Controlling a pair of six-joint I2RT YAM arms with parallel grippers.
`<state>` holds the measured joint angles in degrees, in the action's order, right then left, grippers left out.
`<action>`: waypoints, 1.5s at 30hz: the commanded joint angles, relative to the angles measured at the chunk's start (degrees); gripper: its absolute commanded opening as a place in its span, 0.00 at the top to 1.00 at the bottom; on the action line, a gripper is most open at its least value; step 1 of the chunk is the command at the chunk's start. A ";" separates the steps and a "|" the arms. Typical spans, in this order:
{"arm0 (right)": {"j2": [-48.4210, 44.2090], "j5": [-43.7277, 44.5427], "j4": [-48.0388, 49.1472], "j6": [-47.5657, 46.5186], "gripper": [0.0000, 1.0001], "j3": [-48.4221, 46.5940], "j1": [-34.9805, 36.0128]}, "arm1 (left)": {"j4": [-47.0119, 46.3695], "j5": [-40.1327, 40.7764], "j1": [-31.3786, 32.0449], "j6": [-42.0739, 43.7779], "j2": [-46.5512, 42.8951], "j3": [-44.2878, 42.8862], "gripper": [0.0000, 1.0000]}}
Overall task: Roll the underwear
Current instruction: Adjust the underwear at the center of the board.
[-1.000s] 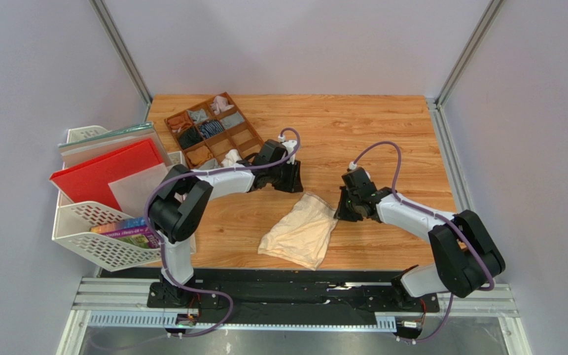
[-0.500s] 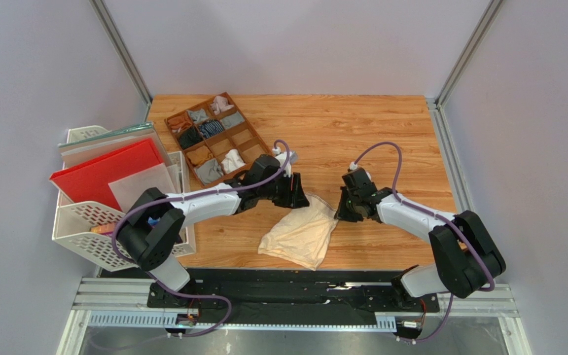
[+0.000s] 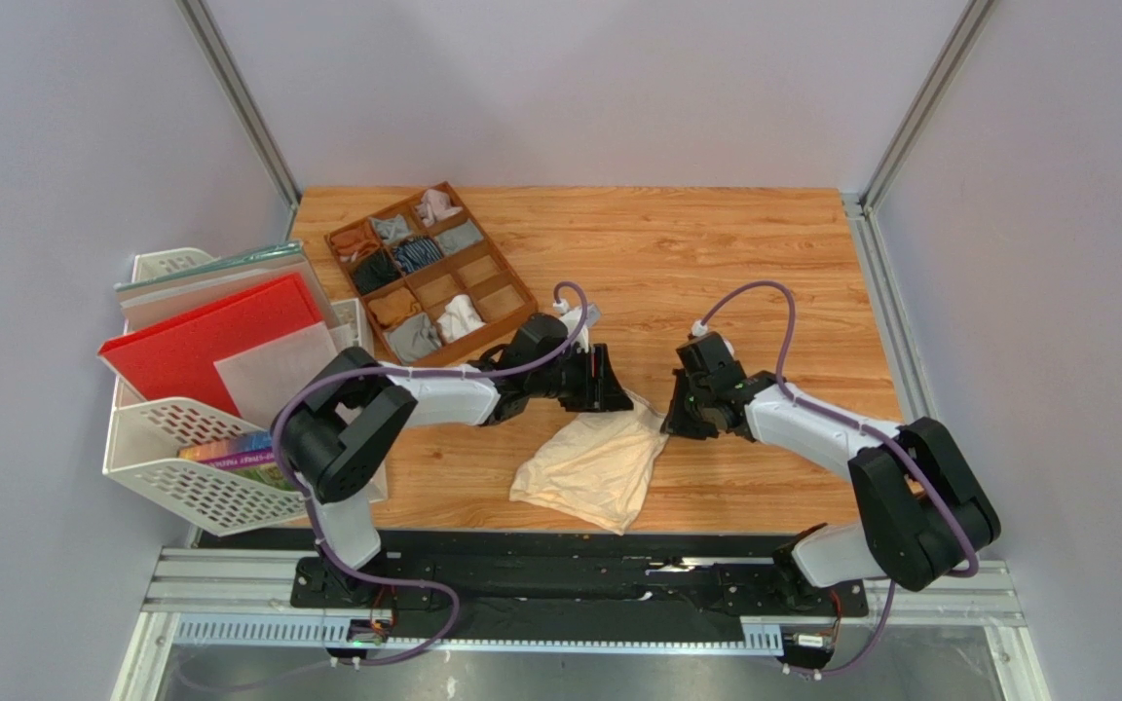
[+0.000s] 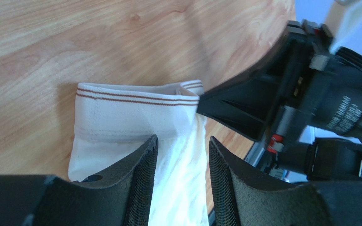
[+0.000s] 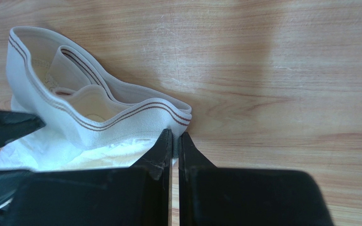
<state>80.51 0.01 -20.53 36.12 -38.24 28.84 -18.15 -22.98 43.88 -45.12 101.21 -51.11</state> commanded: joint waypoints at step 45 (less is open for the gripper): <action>-16.54 -5.88 -2.16 -5.00 0.68 -3.51 -0.01 | 9.19 9.09 -0.20 10.23 12.52 -14.98 0.51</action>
<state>61.78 1.02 -31.64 33.52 -40.21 28.82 -10.96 -13.67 43.92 -38.06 113.16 -63.66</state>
